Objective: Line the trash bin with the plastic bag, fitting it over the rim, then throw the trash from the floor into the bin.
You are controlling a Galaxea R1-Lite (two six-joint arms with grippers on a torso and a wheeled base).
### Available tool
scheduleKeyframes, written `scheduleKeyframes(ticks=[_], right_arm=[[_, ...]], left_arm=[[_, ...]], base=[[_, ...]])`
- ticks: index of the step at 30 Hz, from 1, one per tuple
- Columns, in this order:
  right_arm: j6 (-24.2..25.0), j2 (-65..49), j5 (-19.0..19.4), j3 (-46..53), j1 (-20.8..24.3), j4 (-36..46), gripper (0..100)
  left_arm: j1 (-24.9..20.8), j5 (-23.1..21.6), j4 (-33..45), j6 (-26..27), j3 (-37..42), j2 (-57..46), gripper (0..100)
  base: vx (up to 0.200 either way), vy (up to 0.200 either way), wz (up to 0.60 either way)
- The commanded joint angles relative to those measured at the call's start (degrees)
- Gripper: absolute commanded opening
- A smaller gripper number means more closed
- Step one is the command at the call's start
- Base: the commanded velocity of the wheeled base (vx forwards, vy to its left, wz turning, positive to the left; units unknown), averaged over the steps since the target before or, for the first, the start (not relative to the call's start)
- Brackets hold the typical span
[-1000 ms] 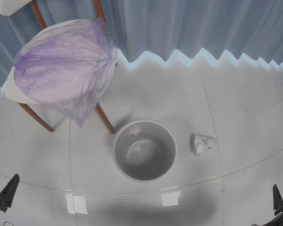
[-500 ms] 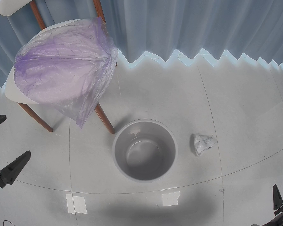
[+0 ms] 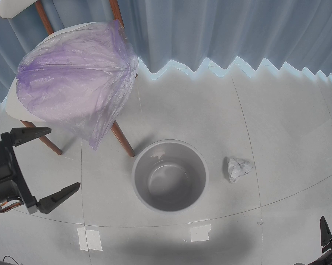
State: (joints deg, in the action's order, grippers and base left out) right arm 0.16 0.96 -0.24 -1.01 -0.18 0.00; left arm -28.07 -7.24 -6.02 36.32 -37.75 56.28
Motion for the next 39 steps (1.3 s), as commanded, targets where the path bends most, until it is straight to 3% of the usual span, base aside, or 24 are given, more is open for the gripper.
scheduleKeyframes(ticks=[1, 2, 4, 5, 6, 8, 12, 14, 16, 17, 18, 22, 28, 31, 32, 33, 35, 39], right_arm=[[0.0, -1.0, 0.0, 1.0, 0.0, 0.0, 100], [0.0, -1.0, 0.0, 1.0, 0.0, 0.0, 100], [0.0, -1.0, 0.0, 1.0, 0.0, 0.0, 100], [0.0, -1.0, 0.0, 1.0, 0.0, 0.0, 100], [0.0, -1.0, 0.0, 1.0, 0.0, 0.0, 100], [0.0, -1.0, 0.0, 1.0, 0.0, 0.0, 100], [0.0, -1.0, 0.0, 1.0, 0.0, 0.0, 100], [0.0, -1.0, 0.0, 1.0, 0.0, 0.0, 100], [0.0, -1.0, 0.0, 1.0, 0.0, 0.0, 100], [0.0, -1.0, 0.0, 1.0, 0.0, 0.0, 100], [0.0, -1.0, 0.0, 1.0, 0.0, 0.0, 100], [0.0, -1.0, 0.0, 1.0, 0.0, 0.0, 100], [0.0, -1.0, 0.0, 1.0, 0.0, -0.1, 100], [0.0, -1.0, 0.0, 1.0, 0.0, 0.0, 100], [0.0, -1.0, 0.0, 1.0, 0.0, 0.0, 100], [0.0, -1.0, 0.0, 1.0, 0.0, 0.0, 100], [0.0, -1.0, 0.0, 1.0, 0.0, 0.0, 100], [0.0, -1.0, 0.0, 1.0, 0.0, 0.0, 100]], left_arm=[[-5.4, 5.5, -5.1, 2.0, -2.2, 8.4, 100], [-5.6, 5.7, -5.4, 2.0, -2.3, 8.6, 100], [-8.7, 12.5, -10.4, 1.4, -4.2, 12.4, 100], [-8.7, 12.5, -10.4, 1.4, -4.2, 12.4, 100], [-10.9, 17.5, -13.6, 1.4, -5.0, 14.6, 100], [-13.9, 22.6, -16.7, 1.3, -5.2, 16.7, 100], [-18.7, 36.9, -23.2, 2.8, -7.5, 21.8, 100], [-20.4, 39.9, -24.4, 3.3, -8.3, 22.9, 100], [-24.8, 48.5, -28.6, 4.4, -9.5, 26.9, 100], [-25.0, 48.8, -28.8, 4.4, -9.5, 27.1, 100], [-27.2, 52.2, -31.2, 4.4, -9.6, 29.8, 100], [-27.8, 54.3, -37.3, 6.8, -11.0, 36.3, 100], [-24.2, 55.5, -51.6, 22.3, -10.9, 43.1, 100], [-22.4, 55.6, -60.1, 27.1, -10.8, 46.5, 100], [-21.0, 55.6, -67.7, 30.8, -11.0, 50.2, 100], [-21.0, 55.6, -67.7, 30.8, -11.0, 50.2, 100], [-19.8, 55.7, -79.2, 37.4, -11.3, 55.2, 100], [-17.1, 55.2, -82.4, 43.0, -11.6, 57.7, 100]], base=[[0.000, 0.000, 0.00], [0.000, 0.000, 0.00], [0.000, 0.000, 0.00], [0.000, 0.000, 0.00], [0.000, 0.000, 0.00], [0.000, 0.000, 0.00], [0.000, 0.000, 0.00], [0.000, 0.000, 0.00], [0.000, 0.000, 0.00], [0.000, 0.000, 0.00], [0.000, 0.000, 0.00], [0.000, 0.000, 0.00], [0.000, 0.000, 0.00], [0.000, 0.000, 0.00], [0.000, 0.000, 0.00], [0.000, 0.000, 0.00], [0.000, 0.000, 0.00], [0.000, 0.000, 0.00]])
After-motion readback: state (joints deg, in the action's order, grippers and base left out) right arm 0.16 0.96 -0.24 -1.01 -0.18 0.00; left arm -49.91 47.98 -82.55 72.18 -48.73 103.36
